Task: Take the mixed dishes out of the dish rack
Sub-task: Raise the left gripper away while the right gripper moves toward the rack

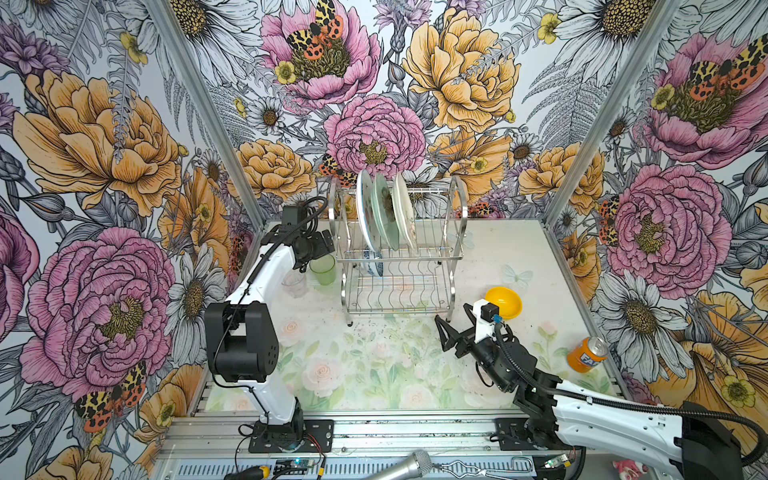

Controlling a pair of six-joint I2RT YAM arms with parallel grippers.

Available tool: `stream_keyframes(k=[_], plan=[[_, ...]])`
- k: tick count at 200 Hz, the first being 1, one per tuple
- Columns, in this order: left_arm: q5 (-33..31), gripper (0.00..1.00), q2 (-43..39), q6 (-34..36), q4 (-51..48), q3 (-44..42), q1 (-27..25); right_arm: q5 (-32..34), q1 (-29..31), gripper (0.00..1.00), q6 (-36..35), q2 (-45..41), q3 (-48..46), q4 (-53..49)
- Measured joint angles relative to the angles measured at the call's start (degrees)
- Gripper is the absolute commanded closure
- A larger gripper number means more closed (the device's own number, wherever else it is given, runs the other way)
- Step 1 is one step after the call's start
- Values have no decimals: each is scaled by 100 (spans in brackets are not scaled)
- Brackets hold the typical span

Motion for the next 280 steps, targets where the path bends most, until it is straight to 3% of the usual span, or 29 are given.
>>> stream_keyframes(k=[72,138,169,202,244,280], plan=[[328,1,-1043,-214,144,-1095,260,-669,-2,4,-2,1191,636,-57],[579,1,-3467,-927,1574,-3497,232,-1923,-424,9,0,2164,1296,-55],[551,1,-4363,-927,2299,-4649,-190,-2730,-691,10,28,2765,1735,-57],[507,1,-5115,-872,2680,-5300,-337,-3318,-868,11,94,3285,2149,-57],[579,1,-6450,-866,3318,-6107,-339,-3917,-1228,22,428,4089,2765,-57],[734,1,-7377,-890,3633,-6605,-339,-4266,-1491,24,562,4548,3121,-55]])
